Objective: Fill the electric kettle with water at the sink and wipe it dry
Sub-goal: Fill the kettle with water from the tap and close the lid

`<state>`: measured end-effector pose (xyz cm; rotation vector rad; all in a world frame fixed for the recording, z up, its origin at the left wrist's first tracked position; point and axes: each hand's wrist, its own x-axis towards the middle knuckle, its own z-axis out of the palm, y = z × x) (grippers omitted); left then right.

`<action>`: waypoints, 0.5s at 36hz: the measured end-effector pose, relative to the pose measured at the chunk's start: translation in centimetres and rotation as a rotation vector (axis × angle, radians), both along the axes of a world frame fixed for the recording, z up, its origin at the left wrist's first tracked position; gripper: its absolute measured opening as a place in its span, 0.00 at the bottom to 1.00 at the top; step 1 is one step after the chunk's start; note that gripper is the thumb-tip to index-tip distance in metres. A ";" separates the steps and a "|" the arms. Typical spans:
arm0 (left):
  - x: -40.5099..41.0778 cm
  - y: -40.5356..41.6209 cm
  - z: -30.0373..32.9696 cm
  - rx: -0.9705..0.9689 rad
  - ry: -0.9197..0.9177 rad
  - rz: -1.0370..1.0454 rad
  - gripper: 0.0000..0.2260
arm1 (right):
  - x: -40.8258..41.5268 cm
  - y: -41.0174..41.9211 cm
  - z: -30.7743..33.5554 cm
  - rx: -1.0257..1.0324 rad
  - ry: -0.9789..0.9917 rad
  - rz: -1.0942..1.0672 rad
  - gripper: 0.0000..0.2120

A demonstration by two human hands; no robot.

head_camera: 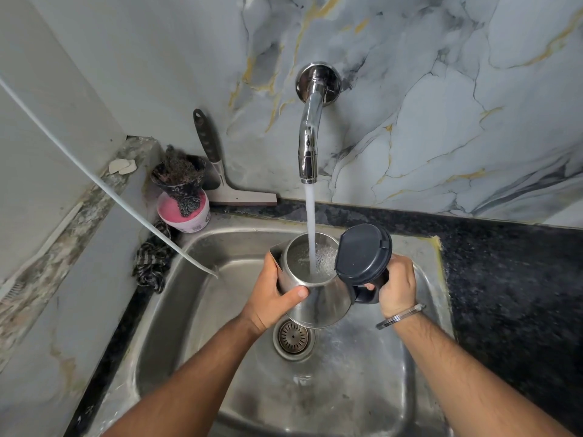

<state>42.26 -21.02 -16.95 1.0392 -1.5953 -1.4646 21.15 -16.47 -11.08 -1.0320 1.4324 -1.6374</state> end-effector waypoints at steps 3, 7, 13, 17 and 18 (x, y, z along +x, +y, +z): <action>0.0 0.0 0.0 0.003 0.001 0.002 0.33 | 0.0 0.0 0.1 0.003 -0.001 -0.003 0.21; -0.1 0.0 0.1 0.003 0.011 -0.001 0.34 | 0.0 0.0 0.3 -0.004 0.025 0.003 0.22; -0.1 -0.2 0.1 0.006 0.008 0.001 0.34 | 0.1 0.1 0.7 0.006 0.088 -0.009 0.27; -0.1 -0.3 0.1 0.001 0.006 0.005 0.33 | 0.2 0.2 1.1 0.006 0.163 -0.062 0.30; -0.1 -0.3 0.1 -0.001 0.007 0.004 0.33 | 0.3 0.1 1.2 -0.002 0.132 -0.053 0.29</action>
